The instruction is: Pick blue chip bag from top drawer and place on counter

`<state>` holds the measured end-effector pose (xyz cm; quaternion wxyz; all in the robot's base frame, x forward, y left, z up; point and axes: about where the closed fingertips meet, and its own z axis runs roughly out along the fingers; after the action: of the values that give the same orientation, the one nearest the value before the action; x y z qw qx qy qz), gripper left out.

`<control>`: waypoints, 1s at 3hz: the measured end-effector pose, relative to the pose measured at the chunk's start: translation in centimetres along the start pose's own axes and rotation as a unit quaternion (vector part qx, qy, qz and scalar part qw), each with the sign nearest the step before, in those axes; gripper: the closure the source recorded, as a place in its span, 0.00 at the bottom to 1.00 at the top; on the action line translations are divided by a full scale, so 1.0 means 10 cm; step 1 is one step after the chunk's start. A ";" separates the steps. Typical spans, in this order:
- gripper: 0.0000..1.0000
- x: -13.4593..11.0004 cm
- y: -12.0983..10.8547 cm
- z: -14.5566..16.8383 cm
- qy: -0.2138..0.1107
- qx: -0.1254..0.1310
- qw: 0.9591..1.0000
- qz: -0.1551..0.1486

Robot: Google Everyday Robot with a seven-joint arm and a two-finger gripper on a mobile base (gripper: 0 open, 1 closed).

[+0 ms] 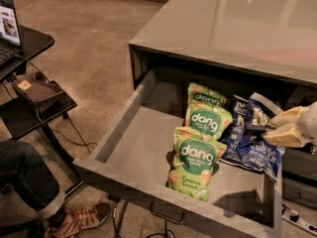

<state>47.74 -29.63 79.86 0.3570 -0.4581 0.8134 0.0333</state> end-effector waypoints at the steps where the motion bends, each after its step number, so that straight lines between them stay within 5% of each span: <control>1: 1.00 -0.18 -0.05 -0.16 -0.034 -0.016 0.999 -0.007; 2: 1.00 -0.35 0.01 -0.06 -0.074 -0.071 0.995 -0.010; 3: 1.00 -0.58 0.25 0.25 -0.110 -0.160 0.980 -0.029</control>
Offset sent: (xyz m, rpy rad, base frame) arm 0.0121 0.0425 0.0232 0.2800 0.0681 0.2597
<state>49.14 -23.04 80.87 0.3672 -0.5266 0.7394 0.2029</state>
